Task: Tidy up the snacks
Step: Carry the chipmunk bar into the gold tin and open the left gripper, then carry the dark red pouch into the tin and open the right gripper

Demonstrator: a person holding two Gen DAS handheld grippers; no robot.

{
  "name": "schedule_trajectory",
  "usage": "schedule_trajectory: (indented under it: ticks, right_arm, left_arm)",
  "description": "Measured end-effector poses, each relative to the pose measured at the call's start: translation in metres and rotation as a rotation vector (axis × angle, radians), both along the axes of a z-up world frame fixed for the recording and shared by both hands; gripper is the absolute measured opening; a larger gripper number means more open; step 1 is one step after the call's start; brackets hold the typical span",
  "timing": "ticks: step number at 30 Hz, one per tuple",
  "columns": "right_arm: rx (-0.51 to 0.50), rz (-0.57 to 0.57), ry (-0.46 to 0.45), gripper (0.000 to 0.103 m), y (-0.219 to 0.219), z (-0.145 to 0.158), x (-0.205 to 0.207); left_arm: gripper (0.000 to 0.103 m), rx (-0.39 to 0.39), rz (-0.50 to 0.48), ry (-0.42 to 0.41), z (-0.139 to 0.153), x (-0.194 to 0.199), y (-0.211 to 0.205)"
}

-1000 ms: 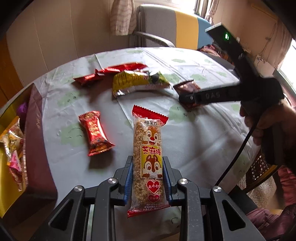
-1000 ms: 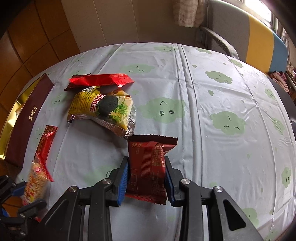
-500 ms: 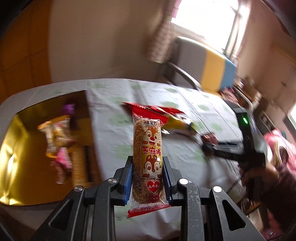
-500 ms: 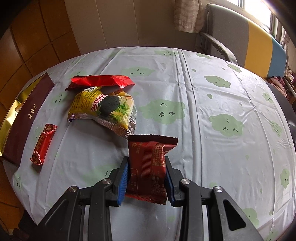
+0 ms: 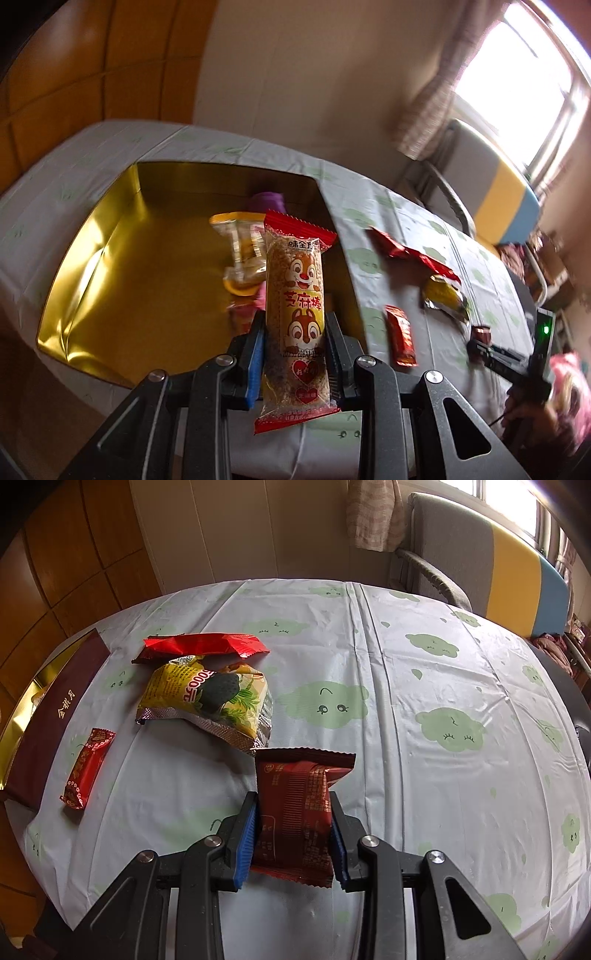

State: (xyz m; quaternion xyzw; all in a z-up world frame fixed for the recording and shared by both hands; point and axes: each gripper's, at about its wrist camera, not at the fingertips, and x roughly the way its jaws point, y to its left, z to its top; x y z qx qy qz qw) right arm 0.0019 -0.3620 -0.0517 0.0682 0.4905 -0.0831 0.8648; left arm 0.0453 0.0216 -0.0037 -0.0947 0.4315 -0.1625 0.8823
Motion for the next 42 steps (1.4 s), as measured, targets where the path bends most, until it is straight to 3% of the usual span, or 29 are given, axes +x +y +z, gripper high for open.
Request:
schedule_trajectory:
  ticks: [12, 24, 27, 30, 34, 42]
  right_arm:
    - [-0.013, -0.013, -0.014, 0.035, 0.002, -0.001, -0.002]
    - [-0.019, -0.008, -0.007, 0.035, 0.001, -0.001, -0.001]
    - [-0.013, -0.013, -0.010, 0.035, 0.001, -0.001, -0.001]
    - [-0.017, -0.014, -0.006, 0.035, 0.001, -0.001, -0.001]
    - [-0.024, -0.015, 0.002, 0.035, 0.002, -0.001, 0.000]
    - [-0.039, -0.033, 0.022, 0.035, 0.005, 0.000, 0.003]
  left_arm:
    - [0.029, -0.065, 0.178, 0.098, -0.009, 0.032, 0.052]
    - [0.029, -0.142, 0.126, 0.154, -0.013, 0.064, 0.034]
    - [0.029, -0.102, 0.080, 0.137, -0.011, 0.063, 0.021]
    - [0.030, -0.095, 0.059, 0.171, -0.022, 0.059, 0.022]
    - [0.049, -0.074, 0.107, 0.173, -0.034, 0.048, 0.035]
    - [0.049, 0.045, 0.156, 0.121, -0.040, 0.036, 0.030]
